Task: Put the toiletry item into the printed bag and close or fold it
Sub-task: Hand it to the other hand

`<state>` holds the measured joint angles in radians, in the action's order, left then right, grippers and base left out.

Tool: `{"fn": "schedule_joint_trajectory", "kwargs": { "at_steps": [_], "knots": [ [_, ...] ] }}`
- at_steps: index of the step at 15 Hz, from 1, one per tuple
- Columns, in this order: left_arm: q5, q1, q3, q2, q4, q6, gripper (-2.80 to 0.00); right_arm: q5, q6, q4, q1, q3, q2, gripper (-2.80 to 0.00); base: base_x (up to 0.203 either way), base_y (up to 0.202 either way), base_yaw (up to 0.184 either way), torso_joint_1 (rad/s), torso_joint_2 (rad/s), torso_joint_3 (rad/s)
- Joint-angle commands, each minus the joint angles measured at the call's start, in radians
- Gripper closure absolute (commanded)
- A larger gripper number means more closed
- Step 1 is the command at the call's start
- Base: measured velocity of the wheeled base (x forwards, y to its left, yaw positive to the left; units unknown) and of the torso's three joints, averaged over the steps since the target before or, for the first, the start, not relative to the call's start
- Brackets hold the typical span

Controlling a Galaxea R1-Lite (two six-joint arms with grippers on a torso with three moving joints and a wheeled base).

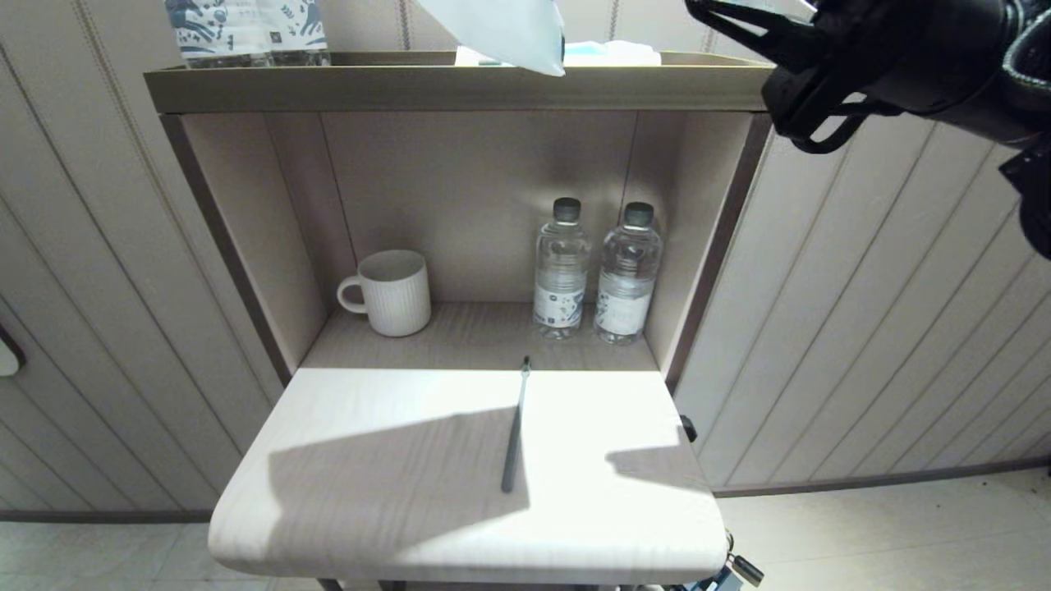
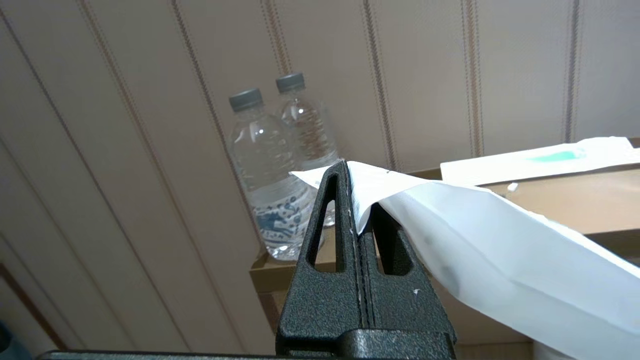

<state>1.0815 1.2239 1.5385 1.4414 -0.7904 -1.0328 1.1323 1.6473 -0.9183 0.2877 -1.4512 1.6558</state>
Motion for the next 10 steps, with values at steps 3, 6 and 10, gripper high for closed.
{"fn": "schedule_joint_trajectory", "kwargs": {
  "at_steps": [3,6,10],
  "knots": [
    [0.014,0.029,0.039,0.028,-0.006,-0.021,0.00,0.024,0.141,-0.175,0.002,0.074,0.002,-2.80,0.000,0.000,0.000,0.000,0.00,0.000],
    [0.029,0.047,0.040,0.032,-0.012,-0.021,0.00,0.029,0.141,-0.183,0.007,0.118,0.004,-2.80,0.000,0.000,0.000,0.000,0.00,0.000],
    [0.053,0.108,0.077,0.063,-0.011,-0.022,0.00,0.043,0.145,-0.251,0.035,0.119,0.053,-2.80,0.000,0.000,0.000,0.000,0.00,0.000]
  ]
}}
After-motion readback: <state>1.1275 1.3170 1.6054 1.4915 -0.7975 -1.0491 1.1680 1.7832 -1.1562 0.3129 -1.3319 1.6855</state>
